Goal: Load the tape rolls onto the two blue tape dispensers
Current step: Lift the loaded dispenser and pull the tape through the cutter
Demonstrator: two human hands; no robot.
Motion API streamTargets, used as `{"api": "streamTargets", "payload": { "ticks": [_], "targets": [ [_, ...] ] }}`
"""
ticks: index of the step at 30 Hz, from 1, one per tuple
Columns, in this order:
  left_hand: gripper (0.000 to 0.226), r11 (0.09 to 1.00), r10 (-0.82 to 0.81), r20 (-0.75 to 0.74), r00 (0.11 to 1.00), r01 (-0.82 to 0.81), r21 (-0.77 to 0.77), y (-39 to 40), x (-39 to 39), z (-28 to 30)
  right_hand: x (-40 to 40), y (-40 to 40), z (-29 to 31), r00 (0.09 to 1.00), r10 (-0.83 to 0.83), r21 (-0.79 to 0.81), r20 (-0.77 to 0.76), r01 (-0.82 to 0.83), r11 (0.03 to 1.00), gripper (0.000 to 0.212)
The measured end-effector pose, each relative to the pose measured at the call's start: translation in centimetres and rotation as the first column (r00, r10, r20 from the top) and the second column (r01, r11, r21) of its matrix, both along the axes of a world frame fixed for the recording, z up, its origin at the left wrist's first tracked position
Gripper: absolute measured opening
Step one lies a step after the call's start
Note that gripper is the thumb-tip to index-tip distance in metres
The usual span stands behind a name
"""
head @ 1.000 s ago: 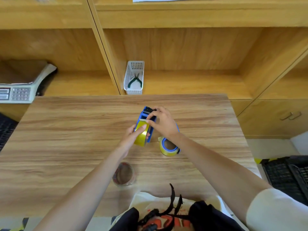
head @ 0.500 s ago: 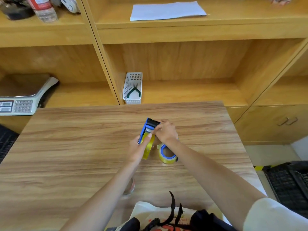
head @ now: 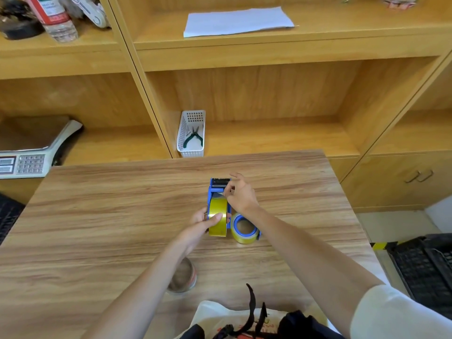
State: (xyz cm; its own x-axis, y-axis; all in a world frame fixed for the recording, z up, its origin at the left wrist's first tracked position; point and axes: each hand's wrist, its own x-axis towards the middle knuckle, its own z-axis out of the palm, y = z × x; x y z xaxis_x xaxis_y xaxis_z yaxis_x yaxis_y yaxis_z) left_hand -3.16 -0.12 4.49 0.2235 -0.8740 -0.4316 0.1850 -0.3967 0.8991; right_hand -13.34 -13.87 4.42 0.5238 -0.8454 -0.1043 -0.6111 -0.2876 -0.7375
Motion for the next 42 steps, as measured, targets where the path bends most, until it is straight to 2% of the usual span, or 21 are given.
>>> {"api": "streamTargets", "payload": {
  "ticks": [3, 4, 7, 10, 13, 17, 19, 22, 23, 26, 31, 36, 42],
  "targets": [
    [0.072, 0.991, 0.067, -0.027, 0.997, -0.064, 0.119, -0.7, 0.0, 0.2, -0.2, -0.2, -0.3, 0.999, 0.043, -0.056, -0.005, -0.043, 0.997, 0.014],
    [0.070, 0.982, 0.115, -0.034, 0.993, -0.109, 0.153, -1.0, -0.3, 0.5, -0.1, -0.4, -0.3, 0.998, 0.057, -0.074, -0.017, -0.058, 0.996, 0.016],
    [0.032, 0.949, 0.273, 0.040, 0.961, -0.276, 0.151, -1.7, -1.3, 0.4, 0.1, -0.6, -0.2, 0.997, 0.068, -0.058, -0.021, -0.069, 0.996, 0.015],
    [0.034, 0.954, 0.280, 0.109, 0.954, -0.289, 0.078, -1.4, -1.9, 0.4, 0.0, -0.7, -0.5, 0.999, 0.040, -0.036, -0.025, -0.041, 0.999, 0.013],
    [0.030, 0.995, 0.097, 0.113, 0.989, -0.100, 0.023, -0.5, -1.0, 0.2, -0.3, -1.1, -0.5, 0.999, -0.005, -0.021, -0.032, 0.004, 1.000, 0.013],
    [0.042, 0.987, -0.158, -0.020, 0.987, 0.157, -0.038, 1.0, -0.5, -0.9, -0.9, -2.2, 0.3, 0.994, -0.094, 0.001, -0.062, 0.095, 0.996, 0.016],
    [0.044, 0.989, -0.150, -0.075, 0.986, 0.150, -0.010, 1.0, -0.5, -0.9, -1.0, -2.4, 0.4, 0.993, -0.084, -0.020, -0.085, 0.082, 0.996, 0.014],
    [0.021, 0.997, 0.029, -0.060, 0.998, -0.025, 0.070, 0.4, -1.3, 0.4, -0.8, -2.1, 0.4, 0.989, -0.076, -0.067, -0.125, 0.068, 0.995, 0.012],
    [0.020, 0.992, 0.080, -0.039, 0.996, -0.076, 0.100, 0.0, -1.7, 0.8, -0.7, -1.9, 0.5, 0.986, -0.079, -0.093, -0.149, 0.065, 0.993, 0.014],
    [0.040, 0.985, 0.140, 0.054, 0.989, -0.145, 0.093, -0.6, -1.6, 1.0, -0.5, -1.5, 0.7, 0.974, -0.092, -0.162, -0.205, 0.059, 0.985, 0.017],
    [0.039, 0.999, 0.009, 0.002, 1.000, -0.009, 0.047, 0.1, -1.0, 0.9, -0.6, -2.3, 1.6, 0.950, -0.155, -0.172, -0.271, 0.110, 0.979, 0.026],
    [0.048, 0.987, -0.154, -0.112, 0.982, 0.149, -0.052, 1.4, -0.3, 0.6, -0.6, -3.4, 2.3, 0.949, -0.165, -0.174, -0.269, 0.120, 0.977, 0.023],
    [0.043, 0.975, -0.211, -0.134, 0.968, 0.200, -0.094, 2.1, 0.4, 0.9, -0.5, -4.1, 2.6, 0.946, -0.180, -0.085, -0.269, 0.162, 0.983, 0.018]
  ]
}}
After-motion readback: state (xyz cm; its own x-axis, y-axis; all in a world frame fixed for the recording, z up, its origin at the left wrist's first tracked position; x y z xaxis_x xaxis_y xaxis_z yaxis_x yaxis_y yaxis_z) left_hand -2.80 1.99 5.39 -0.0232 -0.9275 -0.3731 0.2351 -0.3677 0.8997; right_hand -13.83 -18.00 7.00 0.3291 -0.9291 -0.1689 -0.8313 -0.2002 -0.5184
